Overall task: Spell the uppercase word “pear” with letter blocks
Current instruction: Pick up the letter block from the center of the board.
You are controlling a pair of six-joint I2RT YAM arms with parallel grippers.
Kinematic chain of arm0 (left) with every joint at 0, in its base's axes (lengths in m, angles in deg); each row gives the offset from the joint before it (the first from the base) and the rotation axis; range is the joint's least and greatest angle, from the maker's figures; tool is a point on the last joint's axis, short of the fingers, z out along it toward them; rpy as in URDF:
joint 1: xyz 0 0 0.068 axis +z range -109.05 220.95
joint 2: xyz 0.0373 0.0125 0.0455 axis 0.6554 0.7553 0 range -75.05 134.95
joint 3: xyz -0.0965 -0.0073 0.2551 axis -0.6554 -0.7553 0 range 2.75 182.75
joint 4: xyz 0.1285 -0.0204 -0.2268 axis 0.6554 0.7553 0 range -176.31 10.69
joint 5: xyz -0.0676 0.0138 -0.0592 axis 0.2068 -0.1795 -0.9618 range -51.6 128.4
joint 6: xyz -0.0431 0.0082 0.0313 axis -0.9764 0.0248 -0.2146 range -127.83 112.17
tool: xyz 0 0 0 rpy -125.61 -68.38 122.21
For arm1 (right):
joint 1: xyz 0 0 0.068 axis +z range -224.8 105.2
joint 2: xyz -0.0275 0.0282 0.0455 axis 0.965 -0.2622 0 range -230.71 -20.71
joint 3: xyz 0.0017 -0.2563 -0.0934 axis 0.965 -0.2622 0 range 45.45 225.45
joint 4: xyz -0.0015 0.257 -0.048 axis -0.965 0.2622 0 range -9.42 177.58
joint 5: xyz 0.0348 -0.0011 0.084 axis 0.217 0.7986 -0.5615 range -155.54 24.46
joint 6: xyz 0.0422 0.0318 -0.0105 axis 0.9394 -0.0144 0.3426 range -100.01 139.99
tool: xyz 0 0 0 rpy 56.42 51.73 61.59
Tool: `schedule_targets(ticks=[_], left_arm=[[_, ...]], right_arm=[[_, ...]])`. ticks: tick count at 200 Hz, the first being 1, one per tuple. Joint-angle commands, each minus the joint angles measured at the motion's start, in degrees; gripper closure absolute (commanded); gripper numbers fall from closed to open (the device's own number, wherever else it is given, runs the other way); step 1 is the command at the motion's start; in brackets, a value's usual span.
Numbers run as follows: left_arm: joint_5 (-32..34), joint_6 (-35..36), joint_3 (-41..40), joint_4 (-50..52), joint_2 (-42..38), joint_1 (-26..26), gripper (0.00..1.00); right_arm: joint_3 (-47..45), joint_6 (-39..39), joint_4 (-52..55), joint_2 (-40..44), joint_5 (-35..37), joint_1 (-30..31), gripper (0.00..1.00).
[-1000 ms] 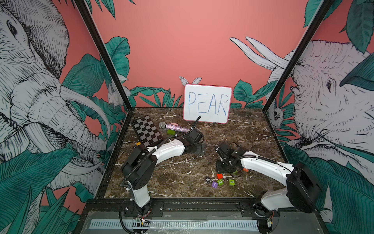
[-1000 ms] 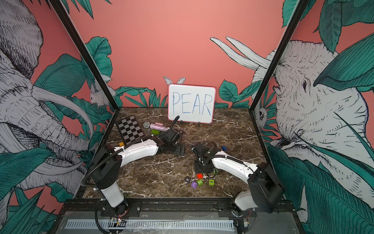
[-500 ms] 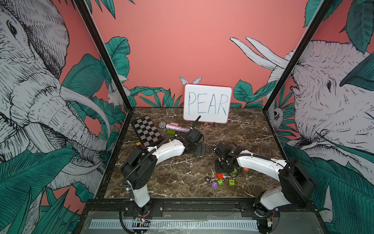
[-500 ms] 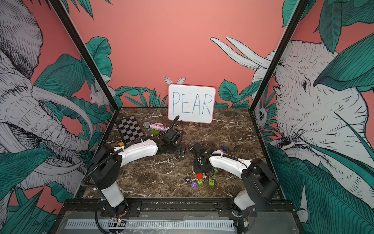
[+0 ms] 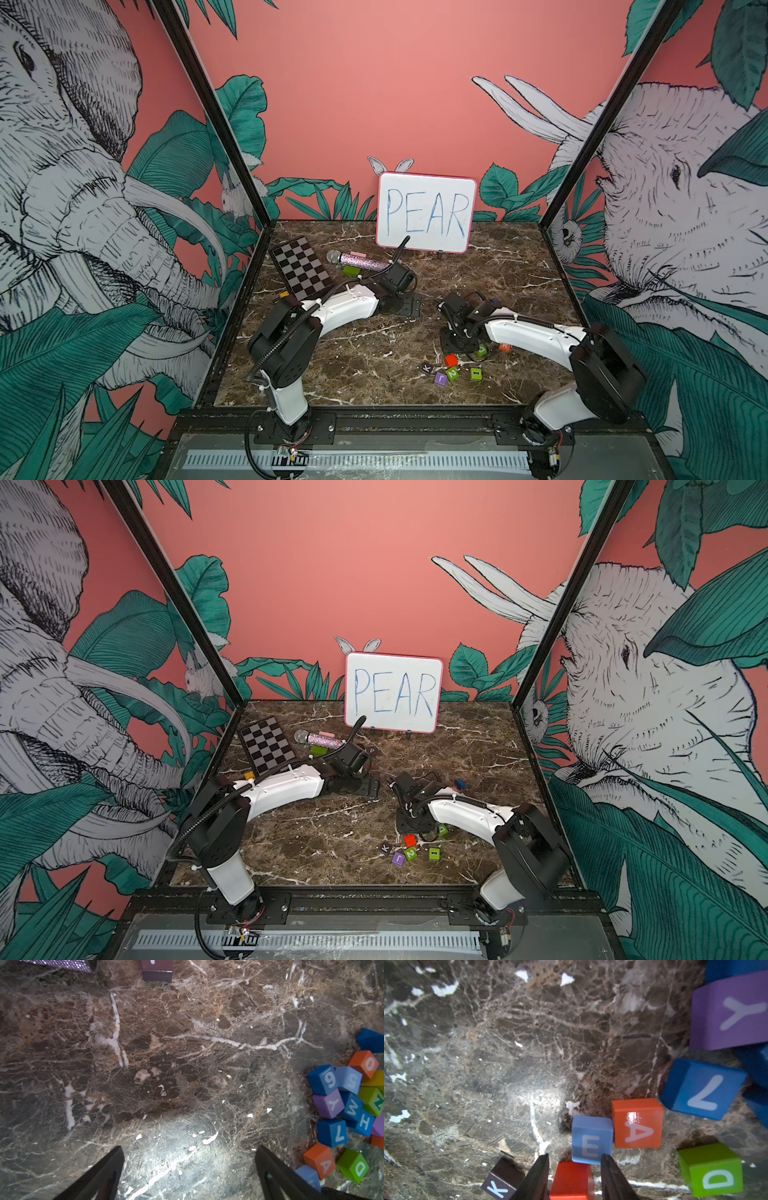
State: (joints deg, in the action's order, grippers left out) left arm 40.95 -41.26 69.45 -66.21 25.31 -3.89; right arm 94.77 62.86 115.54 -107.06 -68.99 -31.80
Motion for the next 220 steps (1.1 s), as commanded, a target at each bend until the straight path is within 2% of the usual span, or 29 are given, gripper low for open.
schedule_targets(ticks=[1,111,220], left_arm=[[0.2,-0.6,-0.1,0.0,-1.4,0.4,0.01],[0.5,-0.9,-2.0,-1.4,-2.6,0.7,0.01],[-0.1,-1.2,-2.8,-2.0,-2.5,0.9,0.01]], right_arm=[[-0.9,1.3,0.3,-0.5,0.6,-0.4,0.57],[-0.2,1.5,-1.4,-2.6,-1.2,-0.5,0.56],[0.4,1.5,-0.9,-3.6,-0.1,-0.6,0.57]])
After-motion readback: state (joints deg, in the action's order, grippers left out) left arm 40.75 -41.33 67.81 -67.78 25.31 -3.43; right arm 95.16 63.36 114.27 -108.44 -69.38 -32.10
